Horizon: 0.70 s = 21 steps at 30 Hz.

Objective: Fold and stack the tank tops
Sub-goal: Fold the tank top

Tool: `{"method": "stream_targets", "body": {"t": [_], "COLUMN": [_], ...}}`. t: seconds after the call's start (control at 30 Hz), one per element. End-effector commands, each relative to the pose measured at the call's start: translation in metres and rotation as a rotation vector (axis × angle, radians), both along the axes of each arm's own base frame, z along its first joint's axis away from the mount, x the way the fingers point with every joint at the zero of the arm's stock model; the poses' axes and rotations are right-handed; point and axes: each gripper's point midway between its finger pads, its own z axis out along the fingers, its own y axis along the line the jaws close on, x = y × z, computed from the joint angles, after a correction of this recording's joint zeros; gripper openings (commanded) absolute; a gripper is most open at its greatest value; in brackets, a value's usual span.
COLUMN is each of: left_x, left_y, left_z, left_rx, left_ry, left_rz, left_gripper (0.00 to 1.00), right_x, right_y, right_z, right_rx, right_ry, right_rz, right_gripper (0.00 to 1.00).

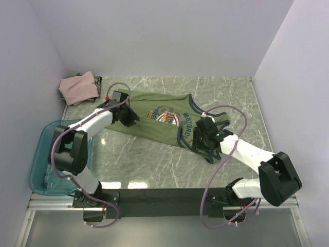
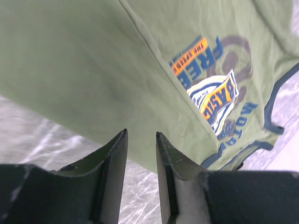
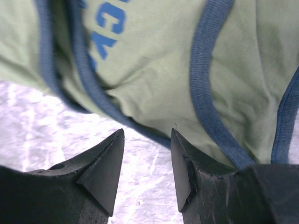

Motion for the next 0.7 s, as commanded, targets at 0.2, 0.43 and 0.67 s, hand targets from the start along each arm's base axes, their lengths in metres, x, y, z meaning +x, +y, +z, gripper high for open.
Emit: {"method": "stream_targets", "body": {"t": [0.2,0.43,0.67], "left_x": [0.004,0.003,-0.001], "left_y": [-0.03,-0.029,-0.027], "left_z": [-0.014,-0.024,-0.038], "left_rx": [-0.04,-0.028,-0.012], "left_ry": [0.027,0.05,0.09], "left_rz": [-0.043,-0.042,-0.032], "left_gripper": [0.35,0.34,0.33], "right_x": [-0.008,-0.004,-0.002], "right_y": [0.014,0.016,0.007], "right_z": [-0.008,-0.011,-0.013], "right_rx": [-0.037,-0.06,-0.125], "right_ry": [0.012,0.017,0.016], "right_rz": [0.086,0.095,0.072], "right_gripper": [0.51,0.49,0.39]}}
